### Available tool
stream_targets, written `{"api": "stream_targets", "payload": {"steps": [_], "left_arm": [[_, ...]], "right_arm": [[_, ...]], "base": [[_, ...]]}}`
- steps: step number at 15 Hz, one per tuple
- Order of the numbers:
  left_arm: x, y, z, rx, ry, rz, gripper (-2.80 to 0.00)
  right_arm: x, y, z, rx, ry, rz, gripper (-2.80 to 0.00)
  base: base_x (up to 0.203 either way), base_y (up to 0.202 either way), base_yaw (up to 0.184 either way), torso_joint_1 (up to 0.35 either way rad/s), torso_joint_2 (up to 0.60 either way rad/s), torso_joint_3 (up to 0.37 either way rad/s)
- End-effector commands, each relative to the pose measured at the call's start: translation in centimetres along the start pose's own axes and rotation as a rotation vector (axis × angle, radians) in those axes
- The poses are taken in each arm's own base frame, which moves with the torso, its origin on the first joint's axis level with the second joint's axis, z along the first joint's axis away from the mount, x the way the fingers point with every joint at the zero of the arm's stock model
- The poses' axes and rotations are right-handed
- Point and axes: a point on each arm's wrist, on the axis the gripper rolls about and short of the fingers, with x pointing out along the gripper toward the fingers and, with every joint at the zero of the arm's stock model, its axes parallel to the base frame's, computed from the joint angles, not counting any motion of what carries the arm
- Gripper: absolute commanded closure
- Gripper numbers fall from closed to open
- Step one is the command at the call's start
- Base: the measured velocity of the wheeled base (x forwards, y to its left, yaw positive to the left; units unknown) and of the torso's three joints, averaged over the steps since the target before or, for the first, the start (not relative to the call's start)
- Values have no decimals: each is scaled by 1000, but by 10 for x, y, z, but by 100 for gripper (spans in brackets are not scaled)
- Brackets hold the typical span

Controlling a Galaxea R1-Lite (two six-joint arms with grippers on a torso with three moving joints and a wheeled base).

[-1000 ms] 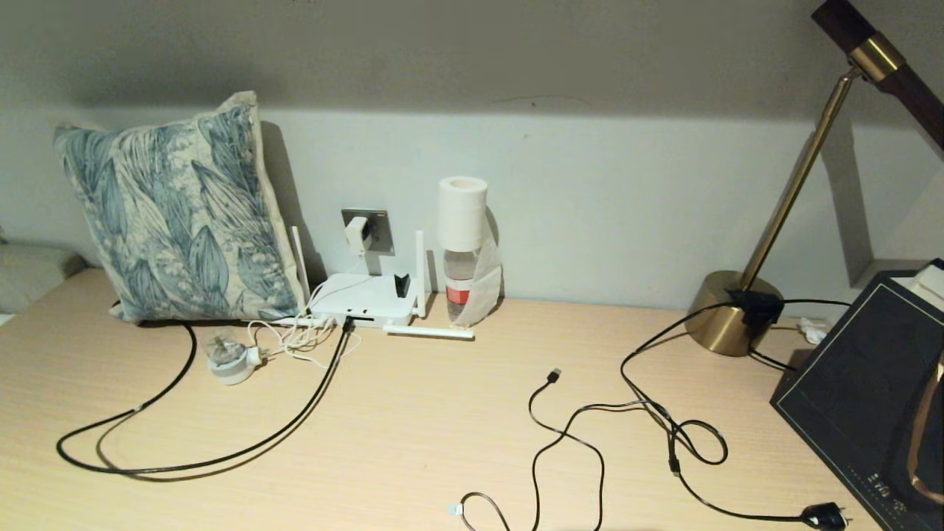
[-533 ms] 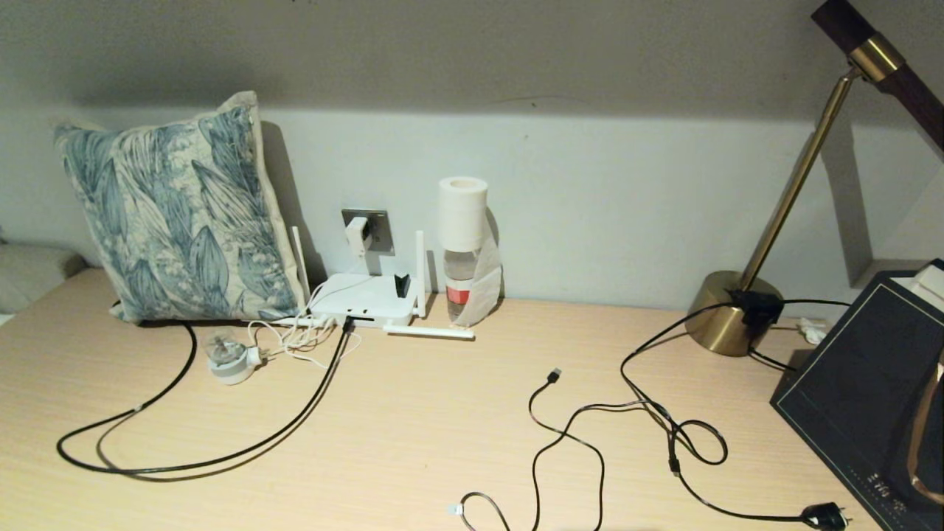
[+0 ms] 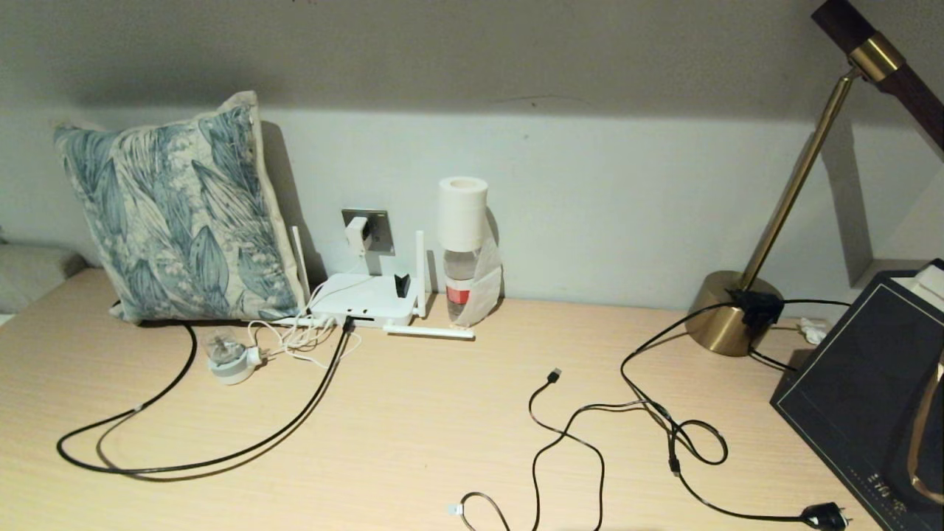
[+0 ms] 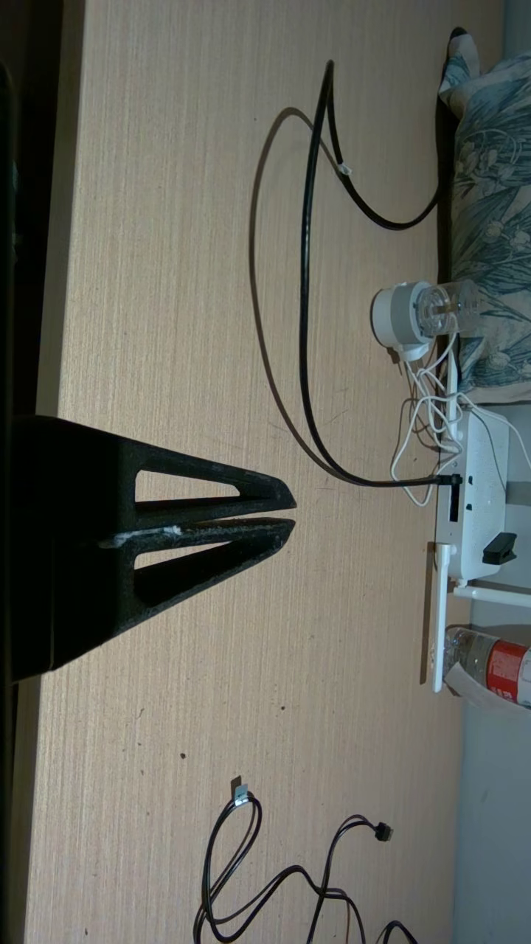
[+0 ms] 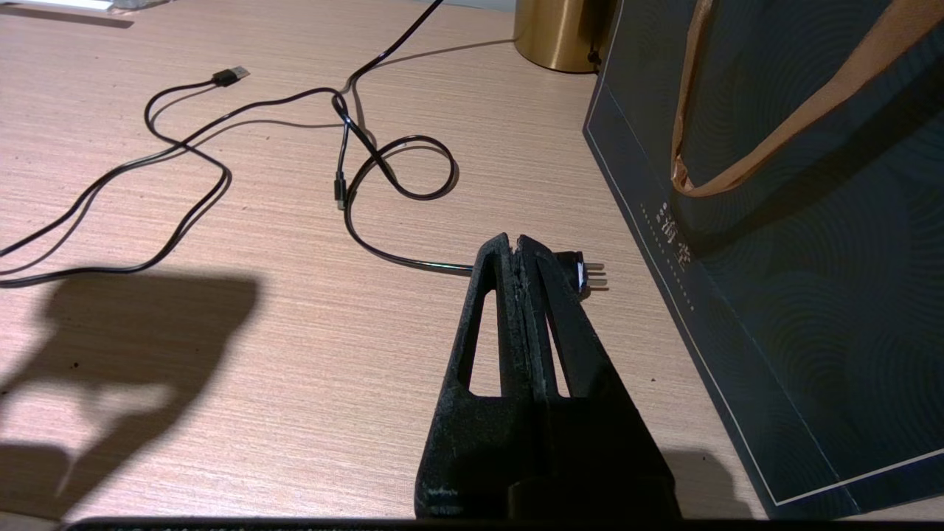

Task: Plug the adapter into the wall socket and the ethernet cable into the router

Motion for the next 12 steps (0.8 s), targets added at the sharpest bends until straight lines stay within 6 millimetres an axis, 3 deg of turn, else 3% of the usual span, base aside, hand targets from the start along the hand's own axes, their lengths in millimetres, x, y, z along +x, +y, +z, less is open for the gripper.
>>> {"api": "stream_targets", "payload": {"steps": [1,12], "left_arm": [[1,0,-4,0,14,3,0],[1,0,-3,0,14,3,0]], "right_arm": [[0,0,0,1,4,1,0],[0,0,0,-12,1,1,0]], "base": [[0,0,0,0,0,0],[0,0,0,0,0,0]]}}
